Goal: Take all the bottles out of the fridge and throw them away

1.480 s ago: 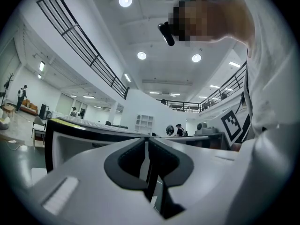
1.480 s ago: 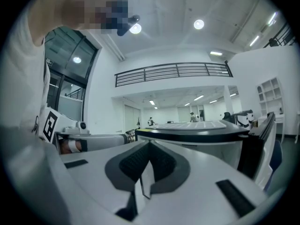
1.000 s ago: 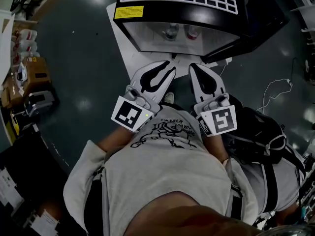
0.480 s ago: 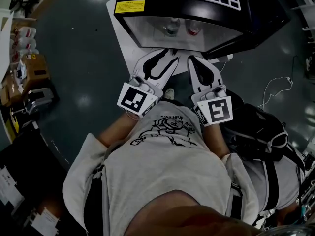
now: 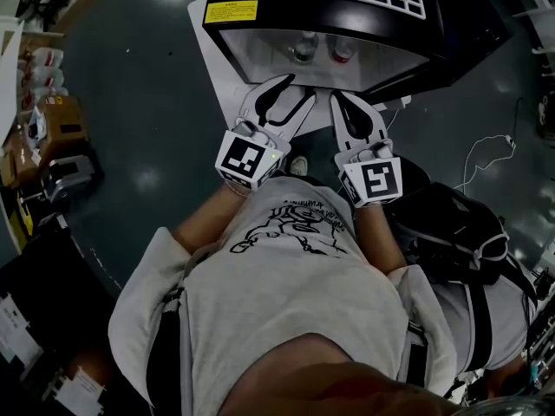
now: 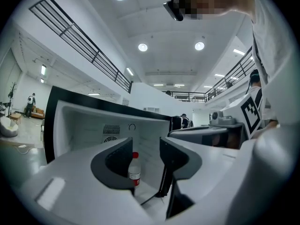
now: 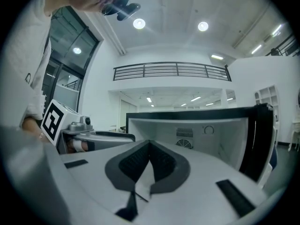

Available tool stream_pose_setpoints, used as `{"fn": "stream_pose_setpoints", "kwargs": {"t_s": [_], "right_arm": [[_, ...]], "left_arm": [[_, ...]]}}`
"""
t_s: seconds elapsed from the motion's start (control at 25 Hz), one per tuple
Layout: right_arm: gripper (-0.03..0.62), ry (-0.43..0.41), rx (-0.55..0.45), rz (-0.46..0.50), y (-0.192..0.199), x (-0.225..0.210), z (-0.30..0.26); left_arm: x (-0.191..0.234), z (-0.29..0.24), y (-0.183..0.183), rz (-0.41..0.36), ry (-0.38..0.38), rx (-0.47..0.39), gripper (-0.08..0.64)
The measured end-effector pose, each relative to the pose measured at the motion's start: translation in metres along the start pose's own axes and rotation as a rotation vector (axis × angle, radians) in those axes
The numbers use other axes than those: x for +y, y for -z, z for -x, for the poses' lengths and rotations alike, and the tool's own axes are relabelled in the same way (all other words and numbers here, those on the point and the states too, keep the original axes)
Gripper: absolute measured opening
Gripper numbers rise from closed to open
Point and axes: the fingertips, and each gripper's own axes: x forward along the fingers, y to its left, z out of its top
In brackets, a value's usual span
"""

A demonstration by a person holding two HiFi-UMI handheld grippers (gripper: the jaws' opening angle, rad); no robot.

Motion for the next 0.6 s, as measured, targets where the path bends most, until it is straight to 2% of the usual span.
{"fn": "stream_pose_setpoints", "kwargs": {"t_s": [0.6], "right_arm": [[0.009, 0.018, 0.032, -0.005, 0.028, -0.017, -0.023]], "left_arm": [[0.017, -0.024, 0.020, -0.015, -0.001, 0.019, 0.195]]}}
